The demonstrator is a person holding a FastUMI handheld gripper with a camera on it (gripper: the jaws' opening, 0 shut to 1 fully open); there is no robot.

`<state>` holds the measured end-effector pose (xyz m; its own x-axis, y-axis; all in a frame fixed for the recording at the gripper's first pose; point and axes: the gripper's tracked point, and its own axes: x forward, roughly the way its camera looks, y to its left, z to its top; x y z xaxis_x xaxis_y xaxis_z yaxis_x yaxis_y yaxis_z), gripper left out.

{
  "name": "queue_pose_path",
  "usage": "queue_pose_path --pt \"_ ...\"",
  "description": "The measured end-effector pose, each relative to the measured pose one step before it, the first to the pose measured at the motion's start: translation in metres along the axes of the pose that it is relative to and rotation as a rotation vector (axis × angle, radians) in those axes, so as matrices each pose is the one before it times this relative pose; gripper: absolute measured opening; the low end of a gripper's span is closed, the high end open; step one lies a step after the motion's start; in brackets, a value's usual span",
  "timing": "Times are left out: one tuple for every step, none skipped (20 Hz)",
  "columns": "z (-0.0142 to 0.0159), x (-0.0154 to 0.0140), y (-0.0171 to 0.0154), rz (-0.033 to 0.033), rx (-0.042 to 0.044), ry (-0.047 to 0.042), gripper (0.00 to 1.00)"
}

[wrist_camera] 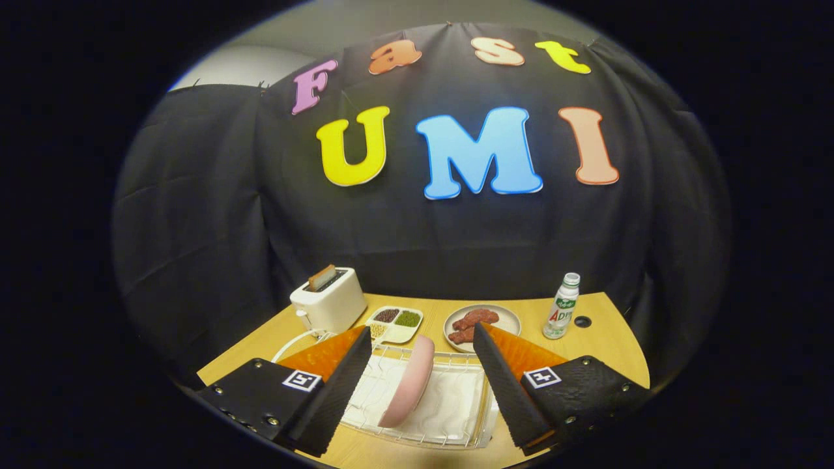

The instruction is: Take the plate from the dish rack, then take the spoon from the basket and place it into the plate.

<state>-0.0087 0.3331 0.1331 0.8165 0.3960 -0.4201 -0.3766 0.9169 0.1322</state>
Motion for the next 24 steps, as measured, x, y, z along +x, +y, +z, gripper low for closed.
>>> queue_pose_path --pt "-0.00791 0.01147 0.00233 0.00758 0.00935 0.05095 0.97" --pt "-0.00649 0.01016 0.00161 0.00734 0.01318 0.05186 0.97" --pt "-0.00859 0.00904 0.00152 0.00382 0.01203 0.04884 0.97" --pt "-0.00641 0.00858 -0.00067 0.00004 0.00705 0.04815 0.97" --pt "-0.00836 0.01081 0.00007 0.00383 0.00665 0.05150 0.97" --pt "-0.00746 0.00933 -0.00114 0.00531 0.01201 0.04962 0.97" --pt "-0.00806 0.00866 -0.00093 0.00383 0.01778 0.05135 0.97" --pt "-0.00747 0.00833 0.00009 0.00708 0.02675 0.05409 0.97" --pt "-0.00589 0.00799 0.00035 0.00667 0.03008 0.04501 0.97" --pt "-0.00448 0.00864 -0.00047 0.00041 0.02496 0.03990 0.98" --pt "-0.00394 0.00654 0.00037 0.00035 0.01644 0.03000 0.98" --pt "-0.00213 0.00521 0.00093 0.00319 0.01125 0.03343 0.98" --pt "-0.00372 0.00775 0.00053 0.00532 0.01896 0.03716 0.98" --pt "-0.00422 0.00556 0.00039 0.00365 0.02525 0.04380 0.98" --pt "-0.00550 0.00200 0.00013 0.00206 0.02277 0.04608 0.98" --pt "-0.00034 0.00342 -0.00016 -0.00598 0.01677 0.02820 0.98" --pt "-0.00358 0.00349 -0.00265 -0.01124 0.00034 0.03083 0.98" --pt "-0.00295 0.00400 -0.00296 -0.01400 -0.00823 0.03353 0.97" --pt "-0.00225 0.00406 -0.00186 -0.00705 -0.00702 0.02014 0.96" --pt "-0.00205 0.00128 -0.00257 -0.01504 -0.00456 0.02091 0.91" --pt "-0.00176 0.00392 -0.00045 -0.00367 -0.00282 0.01445 0.79" --pt "-0.00045 0.00032 -0.00099 -0.01094 -0.00555 0.00981 0.75" --pt "-0.00119 0.00206 -0.00235 -0.00691 0.00211 0.00746 0.75" --pt "0.00088 0.00117 -0.00012 -0.00548 0.00087 0.01313 0.62"
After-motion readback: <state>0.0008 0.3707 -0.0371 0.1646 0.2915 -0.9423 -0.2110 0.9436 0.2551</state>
